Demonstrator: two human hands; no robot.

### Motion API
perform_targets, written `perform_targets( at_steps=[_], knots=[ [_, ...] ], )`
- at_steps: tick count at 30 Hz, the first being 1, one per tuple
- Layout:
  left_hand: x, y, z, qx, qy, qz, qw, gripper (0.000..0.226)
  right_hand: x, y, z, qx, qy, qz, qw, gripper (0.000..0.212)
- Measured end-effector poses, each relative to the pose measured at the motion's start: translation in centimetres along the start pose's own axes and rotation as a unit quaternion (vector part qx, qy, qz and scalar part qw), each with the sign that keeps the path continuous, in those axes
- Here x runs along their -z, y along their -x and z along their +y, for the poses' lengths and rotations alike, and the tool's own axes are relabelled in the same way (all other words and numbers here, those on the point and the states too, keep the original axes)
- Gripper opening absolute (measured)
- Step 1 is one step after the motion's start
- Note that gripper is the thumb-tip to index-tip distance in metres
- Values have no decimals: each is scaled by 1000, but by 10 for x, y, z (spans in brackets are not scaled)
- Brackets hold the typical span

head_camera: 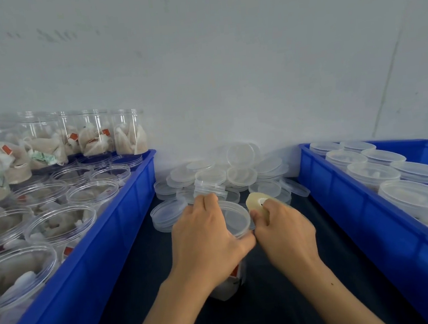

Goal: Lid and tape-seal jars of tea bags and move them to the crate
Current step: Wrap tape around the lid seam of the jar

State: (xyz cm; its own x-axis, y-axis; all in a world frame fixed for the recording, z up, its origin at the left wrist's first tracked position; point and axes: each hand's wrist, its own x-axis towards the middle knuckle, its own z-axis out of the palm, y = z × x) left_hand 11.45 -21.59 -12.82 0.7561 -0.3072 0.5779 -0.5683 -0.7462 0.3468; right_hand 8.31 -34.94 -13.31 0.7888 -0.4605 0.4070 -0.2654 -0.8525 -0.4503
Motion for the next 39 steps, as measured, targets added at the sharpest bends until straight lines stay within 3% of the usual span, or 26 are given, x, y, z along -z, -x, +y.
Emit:
perform_targets(
  at_steps=[8,39],
  knots=[
    [0,0,0,9,2,1,1000,67,1,-6,-5,-54,-27,-46,997,32],
    [-1,-4,3,12,-2,-6,1000,71,-12,-35,-3,-126,-50,-52,989,32]
  ],
)
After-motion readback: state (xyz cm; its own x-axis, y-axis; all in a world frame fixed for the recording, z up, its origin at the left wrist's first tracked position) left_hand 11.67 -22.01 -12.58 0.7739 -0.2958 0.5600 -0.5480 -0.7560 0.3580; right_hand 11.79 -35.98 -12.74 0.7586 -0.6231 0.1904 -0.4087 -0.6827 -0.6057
